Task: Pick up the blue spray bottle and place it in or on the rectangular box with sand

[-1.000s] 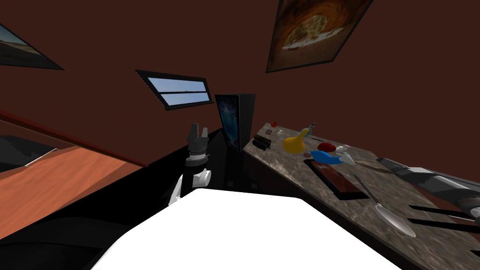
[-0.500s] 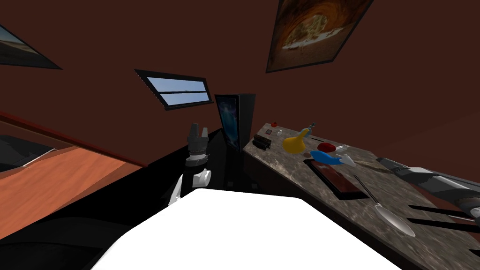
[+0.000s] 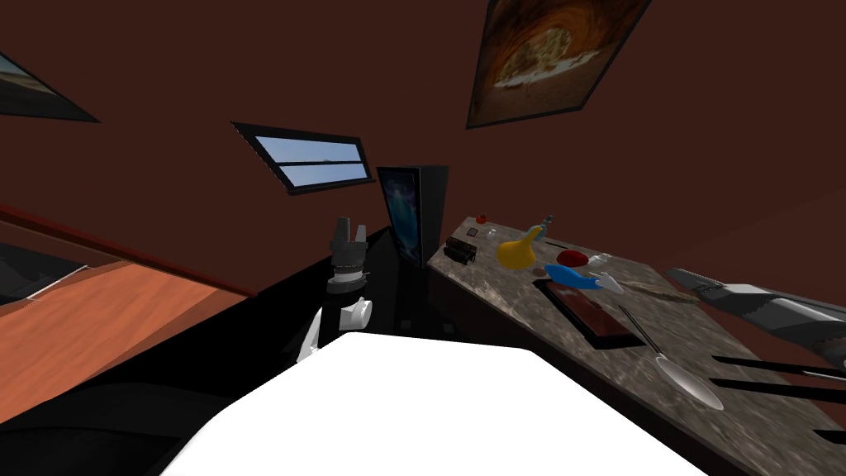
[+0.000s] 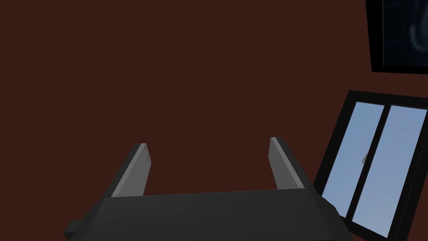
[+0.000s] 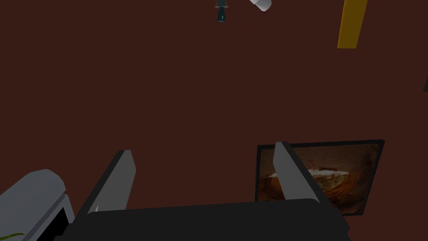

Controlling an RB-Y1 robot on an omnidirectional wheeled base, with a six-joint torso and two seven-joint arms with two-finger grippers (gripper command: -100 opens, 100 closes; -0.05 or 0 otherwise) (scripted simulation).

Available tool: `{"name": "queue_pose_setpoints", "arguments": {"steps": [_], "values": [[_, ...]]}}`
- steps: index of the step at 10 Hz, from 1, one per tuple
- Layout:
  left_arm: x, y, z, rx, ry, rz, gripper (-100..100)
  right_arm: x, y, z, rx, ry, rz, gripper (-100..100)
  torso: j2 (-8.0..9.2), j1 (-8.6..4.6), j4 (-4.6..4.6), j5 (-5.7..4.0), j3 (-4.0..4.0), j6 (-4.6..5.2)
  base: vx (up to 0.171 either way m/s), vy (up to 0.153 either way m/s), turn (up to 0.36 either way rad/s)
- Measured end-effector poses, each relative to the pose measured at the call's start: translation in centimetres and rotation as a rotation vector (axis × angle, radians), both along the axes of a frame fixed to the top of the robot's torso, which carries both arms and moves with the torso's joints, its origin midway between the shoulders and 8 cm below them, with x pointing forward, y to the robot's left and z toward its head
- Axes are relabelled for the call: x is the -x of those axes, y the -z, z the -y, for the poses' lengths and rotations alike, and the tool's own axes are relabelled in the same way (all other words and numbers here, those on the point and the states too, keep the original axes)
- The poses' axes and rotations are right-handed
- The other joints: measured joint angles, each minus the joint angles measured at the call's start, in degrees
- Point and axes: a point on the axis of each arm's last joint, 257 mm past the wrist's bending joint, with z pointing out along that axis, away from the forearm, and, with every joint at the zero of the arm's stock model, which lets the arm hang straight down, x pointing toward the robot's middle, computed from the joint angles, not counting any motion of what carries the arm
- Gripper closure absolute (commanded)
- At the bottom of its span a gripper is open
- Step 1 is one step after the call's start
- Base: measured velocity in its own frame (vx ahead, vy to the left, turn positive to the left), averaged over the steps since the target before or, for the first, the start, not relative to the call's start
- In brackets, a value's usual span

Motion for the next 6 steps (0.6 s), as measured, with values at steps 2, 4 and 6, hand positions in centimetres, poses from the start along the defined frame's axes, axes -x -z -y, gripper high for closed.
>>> {"name": "queue_pose_setpoints", "arguments": {"steps": [2, 4, 6], "values": [[0.0, 0.0, 0.0, 0.0, 0.0, 0.0, 0, -0.3, -1.2, -1.4, 0.002, -0.013, 0.001, -100, -0.02, 0.07, 0.0, 0.02, -0.01, 0.01, 0.009, 0.011, -0.032], [0.0, 0.0, 0.0, 0.0, 0.0, 0.0, 0, -0.9, -2.0, -2.3, 0.001, -0.027, 0.001, -100, 0.04, -0.09, 0.01, -0.03, 0.03, 0.03, -0.01, -0.019, -0.058], [0.0, 0.0, 0.0, 0.0, 0.0, 0.0, 0, -1.2, -2.5, -3.0, 0.0, -0.034, -0.001, -100, 0.04, -0.07, 0.01, -0.03, 0.03, 0.0, -0.004, -0.005, 0.002]]}}
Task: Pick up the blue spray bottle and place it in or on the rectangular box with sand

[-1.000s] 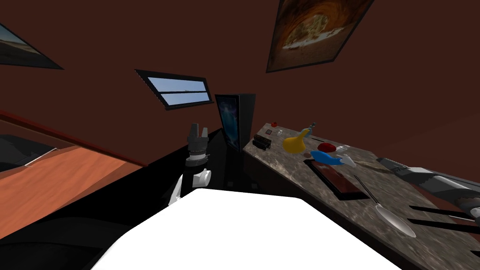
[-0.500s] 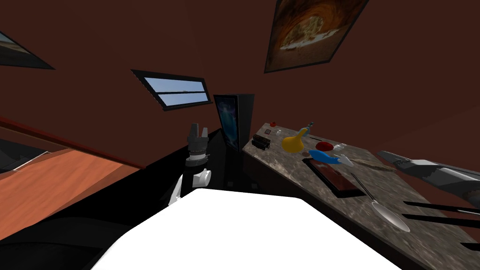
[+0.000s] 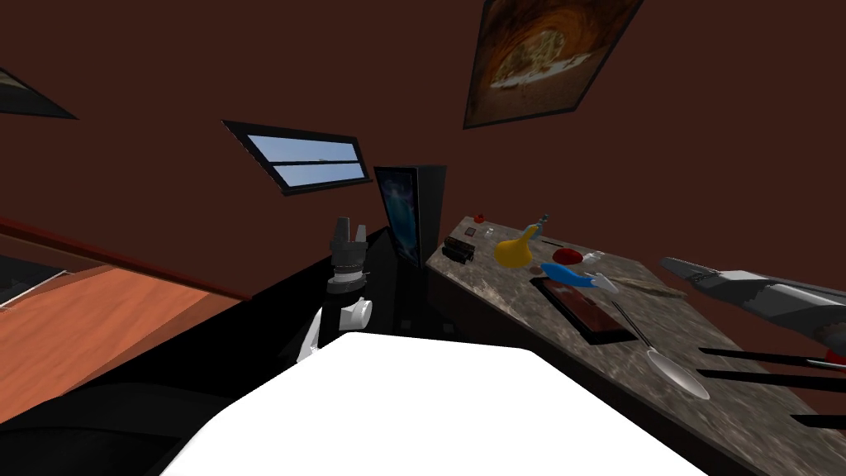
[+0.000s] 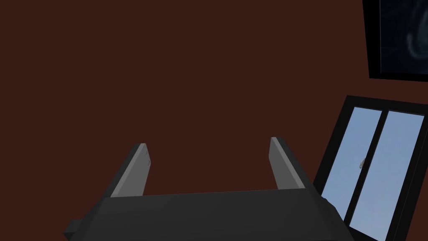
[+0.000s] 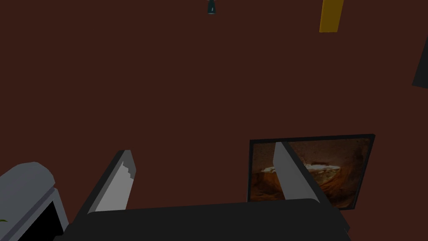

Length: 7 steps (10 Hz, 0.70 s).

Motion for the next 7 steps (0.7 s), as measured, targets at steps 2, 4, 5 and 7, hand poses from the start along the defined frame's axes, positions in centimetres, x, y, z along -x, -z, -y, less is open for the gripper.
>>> {"name": "queue_pose_setpoints", "arguments": {"steps": [2, 4, 5, 7], "values": [[0.0, 0.0, 0.0, 0.0, 0.0, 0.0, 0, -0.02, -0.11, -0.08, 0.0, -0.002, 0.0, -100, -0.04, 0.07, -0.01, 0.01, -0.02, 0.01, 0.005, 0.006, -0.02], [0.0, 0.0, 0.0, 0.0, 0.0, 0.0, 0, -0.03, -0.11, -0.09, 0.0, -0.002, 0.0, -100, -0.01, 0.01, 0.0, 0.0, -0.01, 0.0, -0.003, -0.003, 0.01], [0.0, 0.0, 0.0, 0.0, 0.0, 0.0, 0, -0.03, -0.11, -0.09, 0.0, -0.002, 0.0, -100, -0.01, 0.02, 0.0, 0.0, -0.01, 0.0, 0.0, 0.0, 0.0], [0.0, 0.0, 0.0, 0.0, 0.0, 0.0, 0, -0.03, -0.11, -0.09, 0.0, -0.002, 0.0, -100, -0.03, 0.05, -0.01, 0.01, -0.02, 0.01, 0.003, 0.004, -0.011]]}}
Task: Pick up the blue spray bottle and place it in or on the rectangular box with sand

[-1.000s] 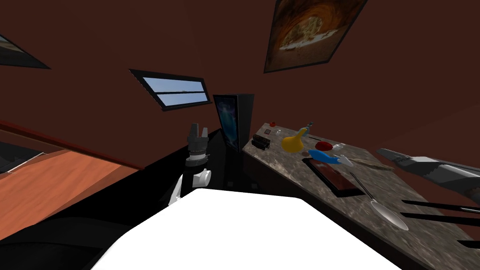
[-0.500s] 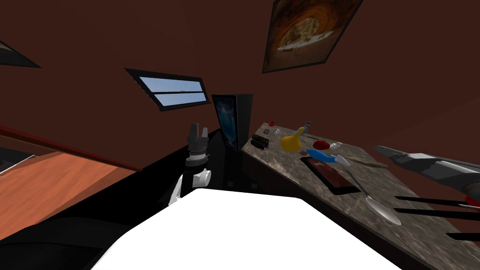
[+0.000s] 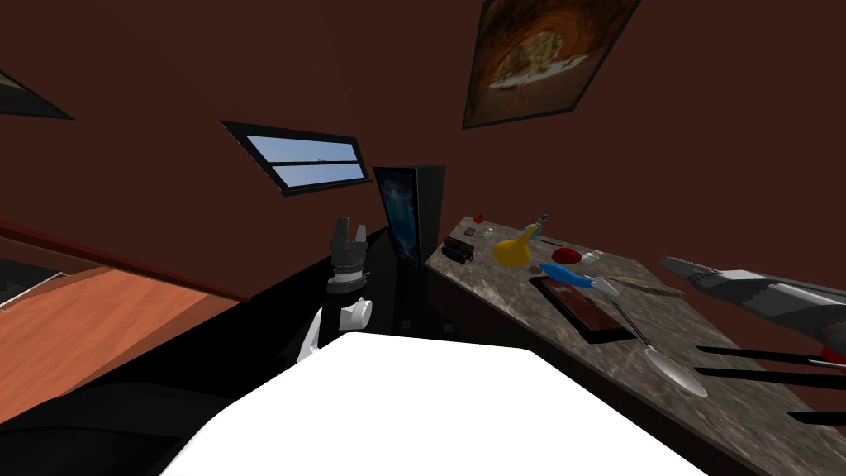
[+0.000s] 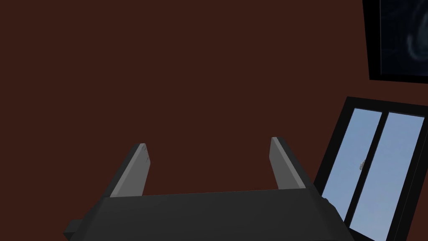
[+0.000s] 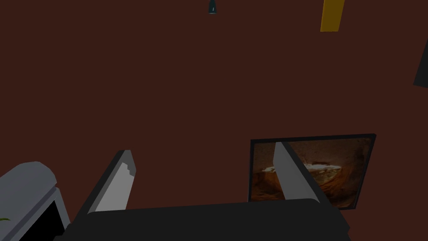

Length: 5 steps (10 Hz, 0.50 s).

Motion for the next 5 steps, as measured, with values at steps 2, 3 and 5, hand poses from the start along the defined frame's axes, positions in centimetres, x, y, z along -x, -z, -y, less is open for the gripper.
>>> {"name": "queue_pose_setpoints", "arguments": {"steps": [2, 3, 5], "values": [[0.0, 0.0, 0.0, 0.0, 0.0, 0.0, 0, -0.8, 0.5, -0.1, -0.012, -0.026, 0.008, -100, 0.3, 0.11, 0.05, 0.01, 0.15, -0.04, -0.121, 0.063, 0.074], [0.0, 0.0, 0.0, 0.0, 0.0, 0.0, 0, -1.5, 0.7, -0.1, -0.017, -0.052, 0.02, -100, 0.42, 0.21, 0.1, 0.04, 0.24, 0.0, -0.062, 0.059, -0.019], [0.0, 0.0, 0.0, 0.0, 0.0, 0.0, 0, -2.2, -0.6, 1.4, 0.03, -0.062, 0.054, -100, 0.16, 0.08, 0.05, 0.03, 0.1, 0.0, -0.006, 0.017, -0.003]]}}
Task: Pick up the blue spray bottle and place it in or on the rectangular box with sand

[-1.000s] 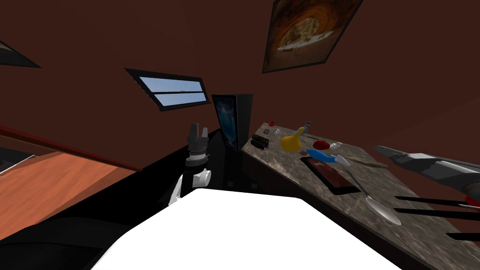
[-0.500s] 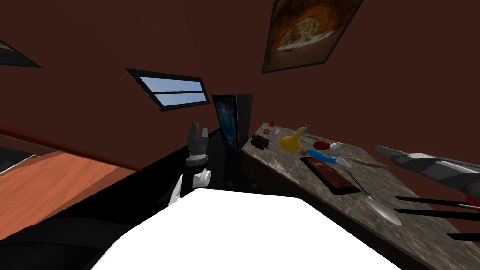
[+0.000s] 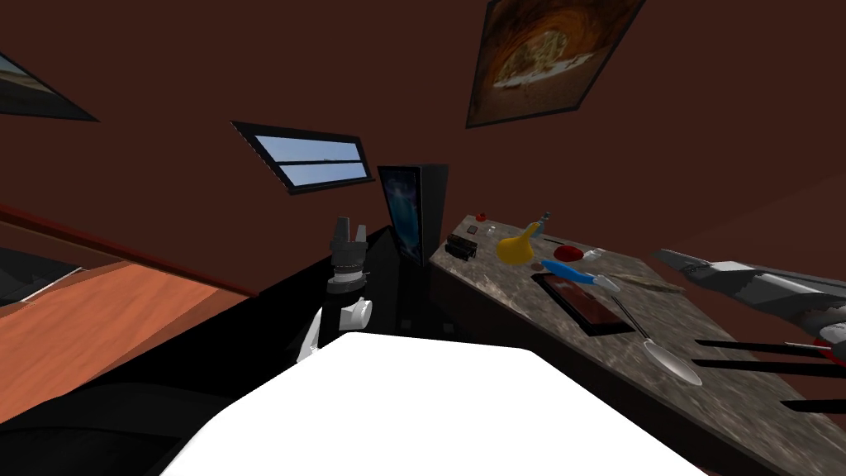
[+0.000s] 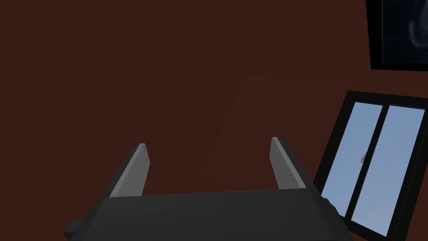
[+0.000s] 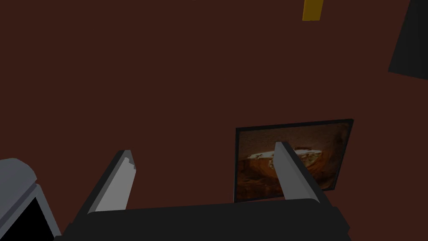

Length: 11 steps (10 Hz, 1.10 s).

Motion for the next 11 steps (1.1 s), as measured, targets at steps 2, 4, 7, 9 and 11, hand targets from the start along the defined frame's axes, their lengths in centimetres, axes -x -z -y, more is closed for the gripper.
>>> {"name": "queue_pose_setpoints", "arguments": {"steps": [2, 4, 7, 9, 11], "values": [[0.0, 0.0, 0.0, 0.0, 0.0, 0.0, 0, 0.3, -1.8, 2.0, 0.063, 0.031, 0.038, -100, -0.16, -0.14, -0.04, -0.04, -0.1, -0.01, 0.008, -0.007, 0.001], [0.0, 0.0, 0.0, 0.0, 0.0, 0.0, 0, 0.6, -3.1, 4.0, 0.09, 0.061, 0.082, -100, -0.16, -0.16, -0.05, -0.04, -0.1, -0.01, 0.0, 0.0, 0.0], [0.0, 0.0, 0.0, 0.0, 0.0, 0.0, 0, -1.5, -2.8, 4.4, 0.082, 0.012, 0.101, -100, 0.24, 0.16, 0.04, 0.03, 0.13, 0.01, -0.102, 0.069, 0.044], [0.0, 0.0, 0.0, 0.0, 0.0, 0.0, 0, -1.8, -3.7, 6.0, 0.123, 0.021, 0.123, -100, 0.02, -0.02, 0.01, 0.0, 0.01, 0.0, -0.008, 0.007, -0.006], [0.0, 0.0, 0.0, 0.0, 0.0, 0.0, 0, -1.5, -5.3, 7.7, 0.179, 0.059, 0.158, -100, -0.17, -0.16, -0.04, -0.03, -0.1, 0.0, 0.011, -0.008, 0.003]]}}
